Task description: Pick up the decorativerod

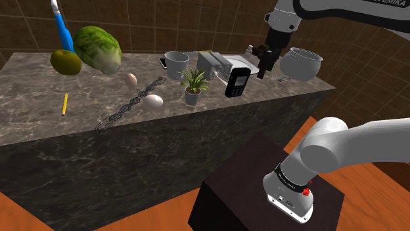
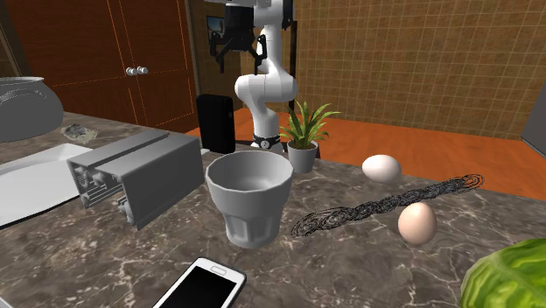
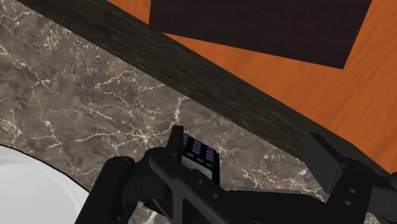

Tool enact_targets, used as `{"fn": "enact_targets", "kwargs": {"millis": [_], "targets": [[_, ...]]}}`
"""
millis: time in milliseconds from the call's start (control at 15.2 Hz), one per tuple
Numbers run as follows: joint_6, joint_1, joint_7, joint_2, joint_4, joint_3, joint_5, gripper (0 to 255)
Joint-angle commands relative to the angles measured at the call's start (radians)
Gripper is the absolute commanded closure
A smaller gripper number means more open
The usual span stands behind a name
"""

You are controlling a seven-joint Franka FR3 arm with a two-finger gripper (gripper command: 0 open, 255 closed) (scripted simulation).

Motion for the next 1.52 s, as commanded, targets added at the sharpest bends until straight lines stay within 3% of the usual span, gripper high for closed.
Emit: {"fn": "enact_targets", "kwargs": {"millis": [0,792,1122,1452], "targets": [[0.000,0.000,0.000,0.000,0.000,0.000,0.000,0],[0.192,0.006,0.498,0.206,0.028,0.258,0.194,0],[0.276,-0.007,0.699,0.354,0.108,0.354,0.223,0],[0.348,-0.022,0.905,0.530,0.227,0.437,0.205,0]]}}
